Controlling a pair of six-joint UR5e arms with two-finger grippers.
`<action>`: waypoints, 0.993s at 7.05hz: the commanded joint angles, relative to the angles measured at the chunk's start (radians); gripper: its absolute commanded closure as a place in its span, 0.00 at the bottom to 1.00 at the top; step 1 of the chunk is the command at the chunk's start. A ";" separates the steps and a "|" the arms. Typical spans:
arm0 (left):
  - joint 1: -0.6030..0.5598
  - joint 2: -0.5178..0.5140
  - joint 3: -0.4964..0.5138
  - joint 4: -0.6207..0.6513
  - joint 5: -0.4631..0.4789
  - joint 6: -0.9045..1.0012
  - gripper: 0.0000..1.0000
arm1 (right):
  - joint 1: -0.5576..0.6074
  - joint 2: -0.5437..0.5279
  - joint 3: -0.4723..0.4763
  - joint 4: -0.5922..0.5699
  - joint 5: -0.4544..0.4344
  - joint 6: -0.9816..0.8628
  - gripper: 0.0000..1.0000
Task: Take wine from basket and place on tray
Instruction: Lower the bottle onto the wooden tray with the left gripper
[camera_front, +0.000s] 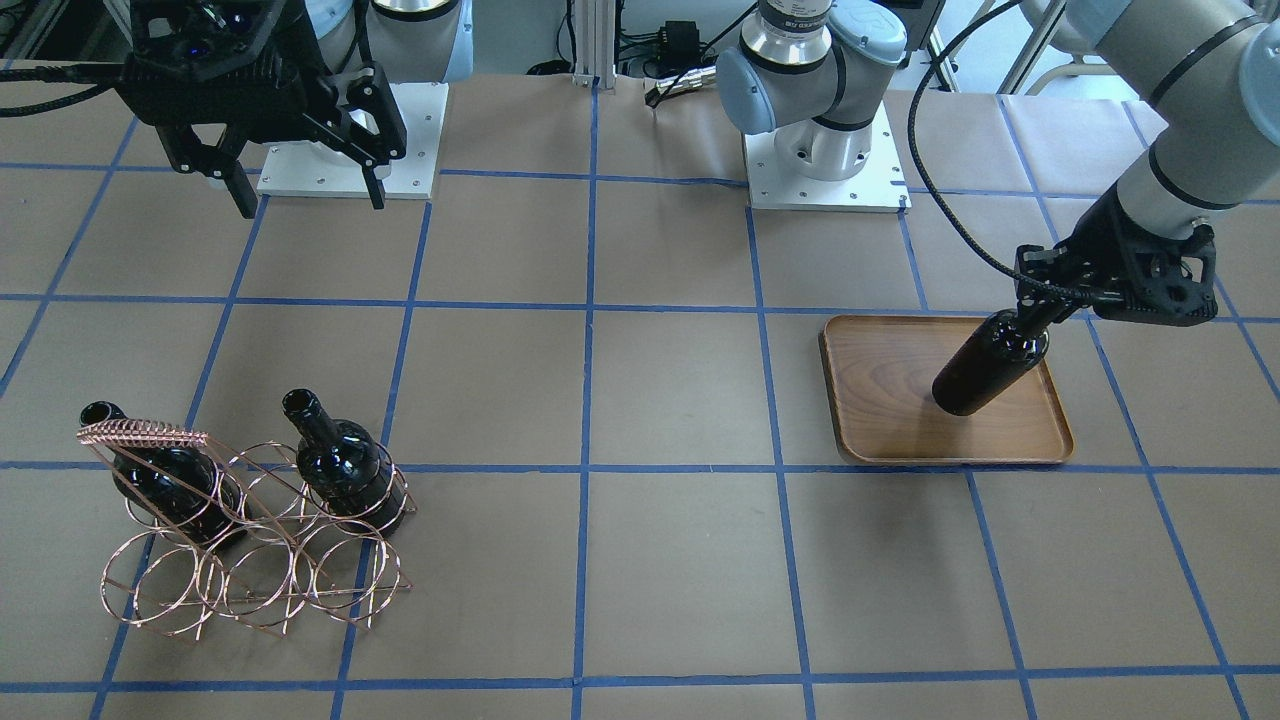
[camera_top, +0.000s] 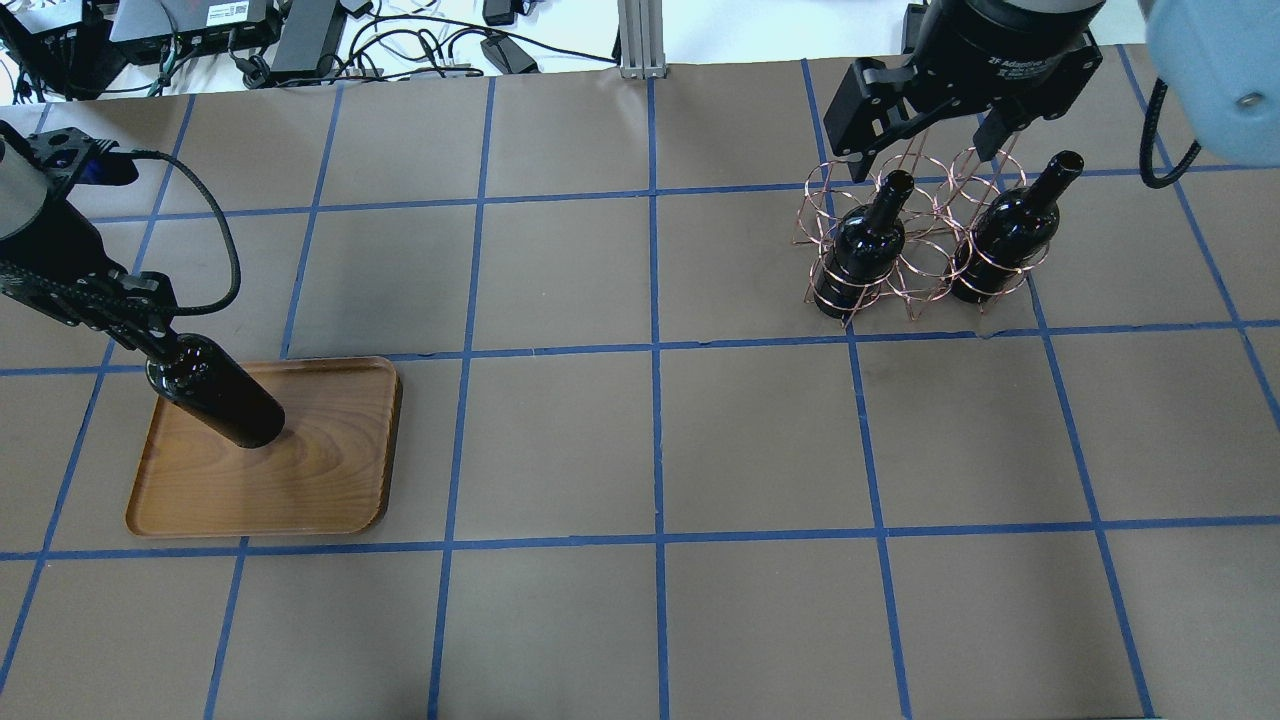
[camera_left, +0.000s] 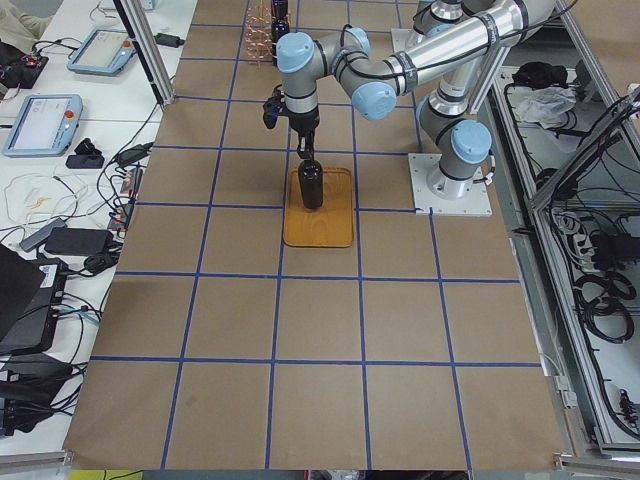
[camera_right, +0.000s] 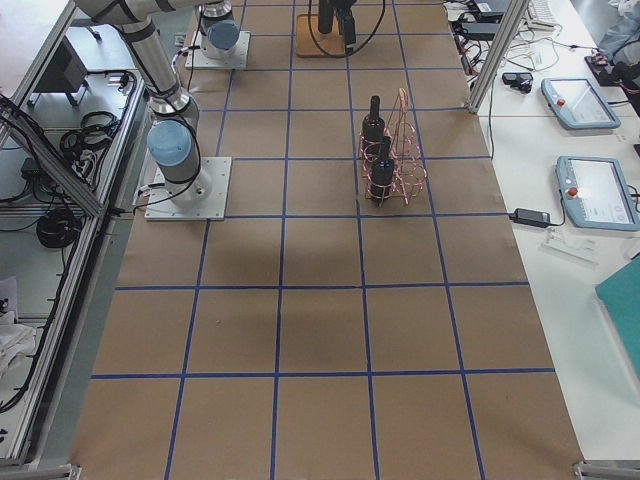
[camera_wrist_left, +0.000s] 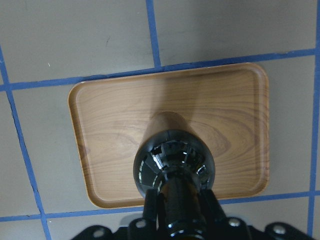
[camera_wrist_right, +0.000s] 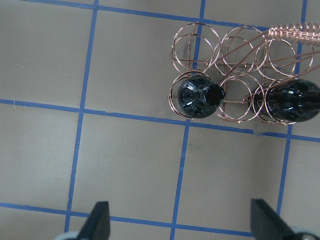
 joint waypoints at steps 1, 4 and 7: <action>0.010 -0.011 -0.004 0.005 -0.003 0.015 1.00 | 0.000 -0.003 0.007 -0.001 0.001 0.002 0.00; 0.008 -0.020 -0.004 -0.007 -0.003 0.006 0.84 | 0.000 -0.014 0.008 0.006 0.004 0.001 0.00; 0.007 0.003 0.008 -0.074 0.012 -0.013 0.00 | 0.002 -0.025 0.008 0.016 0.004 -0.007 0.00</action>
